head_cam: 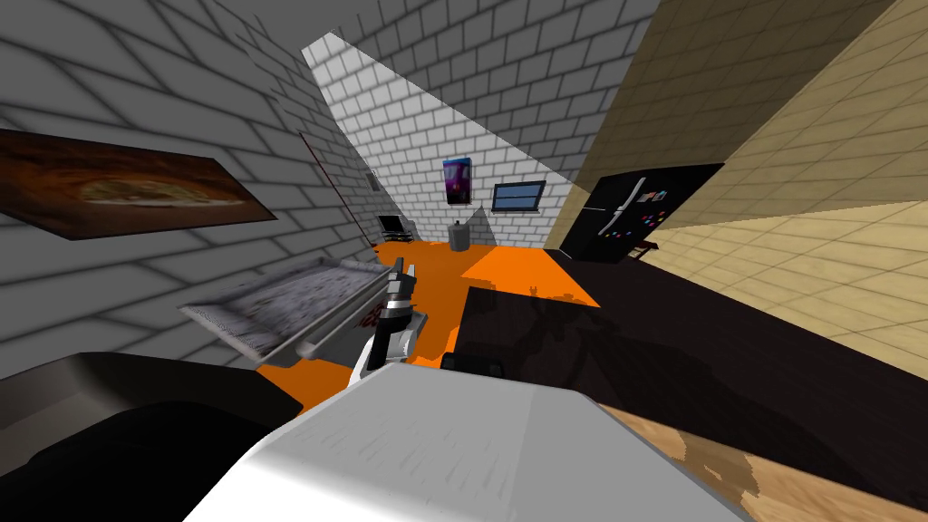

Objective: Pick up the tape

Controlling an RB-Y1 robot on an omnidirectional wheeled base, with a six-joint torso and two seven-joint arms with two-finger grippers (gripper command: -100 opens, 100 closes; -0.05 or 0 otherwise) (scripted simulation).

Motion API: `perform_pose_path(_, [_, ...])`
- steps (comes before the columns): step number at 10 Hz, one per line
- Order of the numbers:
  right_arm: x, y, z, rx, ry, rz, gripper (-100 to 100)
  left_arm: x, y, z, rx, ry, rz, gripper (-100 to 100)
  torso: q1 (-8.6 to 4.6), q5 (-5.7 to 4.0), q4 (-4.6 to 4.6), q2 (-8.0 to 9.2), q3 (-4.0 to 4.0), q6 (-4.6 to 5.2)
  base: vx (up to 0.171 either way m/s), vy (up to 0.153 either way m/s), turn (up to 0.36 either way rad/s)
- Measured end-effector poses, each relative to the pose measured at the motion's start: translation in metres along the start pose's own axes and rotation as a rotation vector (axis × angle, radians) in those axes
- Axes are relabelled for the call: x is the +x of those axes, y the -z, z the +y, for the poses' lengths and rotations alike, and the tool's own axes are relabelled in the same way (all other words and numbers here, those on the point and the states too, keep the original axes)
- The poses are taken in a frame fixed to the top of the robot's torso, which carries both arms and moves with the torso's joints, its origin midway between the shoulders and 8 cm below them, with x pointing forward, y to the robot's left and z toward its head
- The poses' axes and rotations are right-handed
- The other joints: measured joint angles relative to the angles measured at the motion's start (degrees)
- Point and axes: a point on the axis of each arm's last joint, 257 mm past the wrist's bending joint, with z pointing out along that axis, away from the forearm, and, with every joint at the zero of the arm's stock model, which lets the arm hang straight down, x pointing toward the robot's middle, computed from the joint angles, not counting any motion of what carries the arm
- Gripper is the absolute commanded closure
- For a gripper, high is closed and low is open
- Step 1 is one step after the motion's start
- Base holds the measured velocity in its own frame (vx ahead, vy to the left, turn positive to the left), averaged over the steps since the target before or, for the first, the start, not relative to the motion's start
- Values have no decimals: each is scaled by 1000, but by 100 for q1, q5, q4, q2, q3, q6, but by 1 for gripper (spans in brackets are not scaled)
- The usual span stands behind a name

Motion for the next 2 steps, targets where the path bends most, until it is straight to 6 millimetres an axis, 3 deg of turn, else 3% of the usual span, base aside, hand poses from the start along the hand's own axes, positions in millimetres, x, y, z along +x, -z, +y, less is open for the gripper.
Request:
perform_pose_path(1, [0, 7, 0, 0, 0, -2, 100, 0, 0, 0, 0, 0, 0, 0, 5, 0, 0, -1, -1, 0, 4, 6, -2])
perform_pose_path(2, [0, 8, 0, 1, -1, -3, 0, 0, 0, 0, 0, 0, 0, 0, 1, -4, 0, 0, 0, 0, 0, 0, 0])
